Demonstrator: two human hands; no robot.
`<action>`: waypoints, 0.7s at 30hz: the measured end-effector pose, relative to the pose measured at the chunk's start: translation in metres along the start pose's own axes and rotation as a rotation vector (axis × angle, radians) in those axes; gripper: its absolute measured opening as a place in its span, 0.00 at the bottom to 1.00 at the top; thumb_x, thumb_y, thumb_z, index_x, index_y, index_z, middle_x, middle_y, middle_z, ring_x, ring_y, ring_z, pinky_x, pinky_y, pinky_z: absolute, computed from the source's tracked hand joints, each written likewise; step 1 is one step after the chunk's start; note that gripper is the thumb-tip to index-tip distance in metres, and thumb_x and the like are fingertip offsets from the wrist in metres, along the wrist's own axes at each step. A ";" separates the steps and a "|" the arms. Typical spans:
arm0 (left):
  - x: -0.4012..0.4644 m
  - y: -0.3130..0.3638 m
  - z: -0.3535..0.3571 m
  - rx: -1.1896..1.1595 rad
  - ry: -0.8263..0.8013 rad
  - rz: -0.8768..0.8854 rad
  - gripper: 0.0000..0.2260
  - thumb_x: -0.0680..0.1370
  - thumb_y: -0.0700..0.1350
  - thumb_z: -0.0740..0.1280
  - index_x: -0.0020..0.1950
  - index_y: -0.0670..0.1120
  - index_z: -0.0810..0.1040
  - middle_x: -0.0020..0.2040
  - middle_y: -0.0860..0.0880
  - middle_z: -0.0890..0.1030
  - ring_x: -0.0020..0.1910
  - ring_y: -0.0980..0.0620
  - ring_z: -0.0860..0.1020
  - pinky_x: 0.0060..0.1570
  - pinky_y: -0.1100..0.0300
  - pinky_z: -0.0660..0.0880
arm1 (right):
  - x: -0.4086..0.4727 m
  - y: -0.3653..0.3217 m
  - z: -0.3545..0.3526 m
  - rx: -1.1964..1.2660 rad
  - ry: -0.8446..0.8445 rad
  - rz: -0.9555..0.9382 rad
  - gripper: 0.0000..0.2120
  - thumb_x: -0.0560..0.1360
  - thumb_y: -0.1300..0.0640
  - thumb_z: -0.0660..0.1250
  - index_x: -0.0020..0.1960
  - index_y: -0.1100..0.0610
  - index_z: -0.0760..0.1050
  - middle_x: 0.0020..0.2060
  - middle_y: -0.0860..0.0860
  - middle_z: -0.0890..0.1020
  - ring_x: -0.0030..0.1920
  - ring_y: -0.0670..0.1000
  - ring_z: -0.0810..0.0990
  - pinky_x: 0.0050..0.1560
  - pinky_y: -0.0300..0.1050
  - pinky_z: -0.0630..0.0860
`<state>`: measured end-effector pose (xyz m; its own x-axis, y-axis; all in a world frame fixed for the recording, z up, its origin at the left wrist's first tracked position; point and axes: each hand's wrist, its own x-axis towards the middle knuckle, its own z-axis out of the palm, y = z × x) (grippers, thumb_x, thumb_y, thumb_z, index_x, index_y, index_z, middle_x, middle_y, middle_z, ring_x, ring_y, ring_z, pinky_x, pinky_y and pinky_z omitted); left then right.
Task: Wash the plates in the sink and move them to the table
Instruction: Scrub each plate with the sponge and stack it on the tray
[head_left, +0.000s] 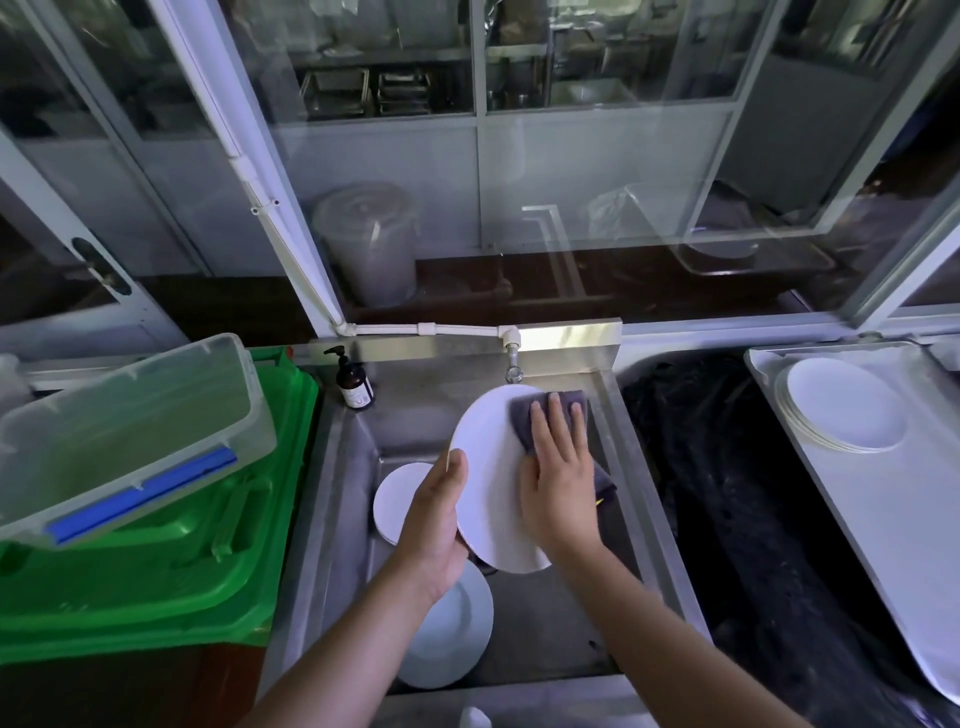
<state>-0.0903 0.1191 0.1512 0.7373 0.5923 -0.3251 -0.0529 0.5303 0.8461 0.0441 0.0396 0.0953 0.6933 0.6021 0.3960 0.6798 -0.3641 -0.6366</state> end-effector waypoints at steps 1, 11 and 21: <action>0.000 0.000 0.004 -0.011 0.010 0.000 0.26 0.80 0.57 0.64 0.72 0.43 0.76 0.66 0.40 0.81 0.67 0.40 0.79 0.66 0.40 0.75 | -0.006 -0.010 0.004 0.021 -0.017 -0.046 0.25 0.82 0.58 0.54 0.80 0.56 0.62 0.81 0.51 0.57 0.82 0.57 0.50 0.77 0.62 0.60; -0.001 0.000 0.000 -0.034 -0.001 0.048 0.22 0.80 0.56 0.62 0.70 0.46 0.78 0.67 0.41 0.81 0.67 0.40 0.79 0.63 0.39 0.76 | -0.005 0.012 0.000 0.022 -0.062 0.002 0.28 0.84 0.59 0.56 0.81 0.53 0.53 0.81 0.45 0.49 0.82 0.53 0.44 0.77 0.63 0.59; 0.001 0.007 -0.007 -0.147 0.042 -0.074 0.23 0.80 0.58 0.60 0.67 0.45 0.80 0.65 0.40 0.82 0.64 0.42 0.81 0.65 0.40 0.74 | -0.025 -0.012 -0.008 0.072 -0.246 -0.486 0.28 0.80 0.61 0.68 0.78 0.56 0.66 0.80 0.52 0.61 0.81 0.60 0.54 0.74 0.64 0.64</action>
<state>-0.0945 0.1279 0.1539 0.7144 0.5712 -0.4043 -0.0996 0.6548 0.7492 0.0202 0.0229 0.0983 0.2216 0.8405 0.4944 0.8835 0.0416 -0.4666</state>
